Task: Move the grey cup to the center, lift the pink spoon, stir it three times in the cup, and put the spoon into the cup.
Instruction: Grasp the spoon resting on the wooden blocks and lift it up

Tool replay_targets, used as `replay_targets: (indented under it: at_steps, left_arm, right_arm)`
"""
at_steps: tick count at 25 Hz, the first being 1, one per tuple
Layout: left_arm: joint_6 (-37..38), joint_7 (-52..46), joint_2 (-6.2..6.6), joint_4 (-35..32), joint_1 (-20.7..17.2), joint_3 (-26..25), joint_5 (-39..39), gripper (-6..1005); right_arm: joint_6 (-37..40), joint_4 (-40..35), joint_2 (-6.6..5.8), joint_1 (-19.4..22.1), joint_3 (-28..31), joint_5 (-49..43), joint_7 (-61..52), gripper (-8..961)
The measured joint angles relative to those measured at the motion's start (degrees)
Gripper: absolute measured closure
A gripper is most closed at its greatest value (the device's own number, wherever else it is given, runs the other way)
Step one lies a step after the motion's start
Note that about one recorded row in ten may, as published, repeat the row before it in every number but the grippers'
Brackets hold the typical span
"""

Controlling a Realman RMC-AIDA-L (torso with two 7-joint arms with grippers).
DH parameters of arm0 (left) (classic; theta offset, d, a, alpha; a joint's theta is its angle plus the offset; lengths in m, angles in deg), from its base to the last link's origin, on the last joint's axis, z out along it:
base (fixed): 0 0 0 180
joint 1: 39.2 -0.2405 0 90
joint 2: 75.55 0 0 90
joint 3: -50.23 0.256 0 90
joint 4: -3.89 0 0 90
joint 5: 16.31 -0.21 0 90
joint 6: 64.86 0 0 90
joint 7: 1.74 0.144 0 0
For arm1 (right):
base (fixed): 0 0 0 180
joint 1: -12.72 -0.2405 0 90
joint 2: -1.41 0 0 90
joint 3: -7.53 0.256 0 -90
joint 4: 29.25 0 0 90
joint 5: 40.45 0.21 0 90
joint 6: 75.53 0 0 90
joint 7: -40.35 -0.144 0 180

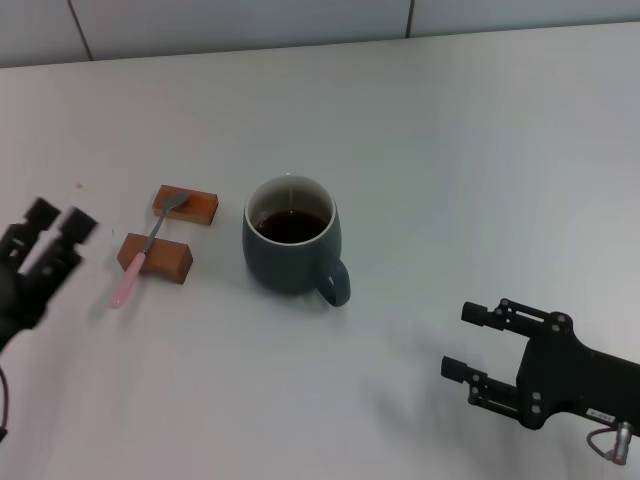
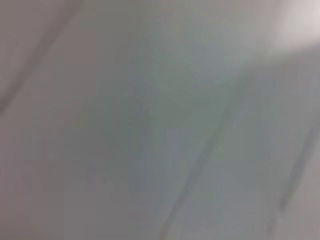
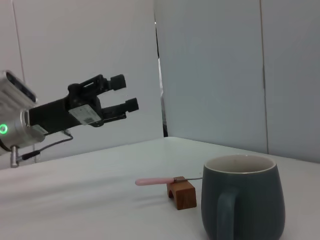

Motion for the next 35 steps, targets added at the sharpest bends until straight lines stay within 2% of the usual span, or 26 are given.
replay_targets:
  at_steps: [4,6,9,13,17,18,19,35]
  left_arm:
    - [-1.0,-5.0,0.08,1.5,-0.7,-2.2,0.0,171]
    - [-2.7,-10.6,0.13,1.8,-1.5,-3.2,0.1,171]
    - [-3.6,-12.7,0.14,1.8,-1.7,-3.6,0.1,171]
    - [-7.7,-22.8,0.27,1.5,-2.6,-4.5,0.1,171]
    - [-7.7,-22.8,0.27,1.5,-2.6,-4.5,0.1,171]
    - [-11.5,-31.5,0.50,1.3,-3.1,-4.3,0.1,171]
    - [-12.9,-35.4,0.53,1.2,-3.5,-4.1,-0.2,171]
    - [-19.3,-47.2,0.16,1.9,-2.7,0.5,-1.3,171]
  right_arm:
    - [0.0,-0.3,-0.01,-0.3,0.0,0.0,0.0,296]
    - [-0.1,-0.6,-0.08,-0.5,0.0,0.0,0.0,296]
    - [-0.2,-0.8,-0.12,-0.8,0.0,0.0,0.0,295]
    - [-1.0,-1.3,-0.17,-1.5,0.0,0.0,0.0,295]
    - [-1.6,-1.5,-0.17,-1.8,0.0,-0.1,0.0,295]
    - [-2.0,-1.5,-0.17,-2.0,0.0,-0.1,0.0,295]
    - [-2.0,-1.5,-0.17,-2.0,0.0,-0.1,0.0,295]
    - [-3.1,-1.6,-0.10,-3.3,-0.8,-0.2,-0.1,295]
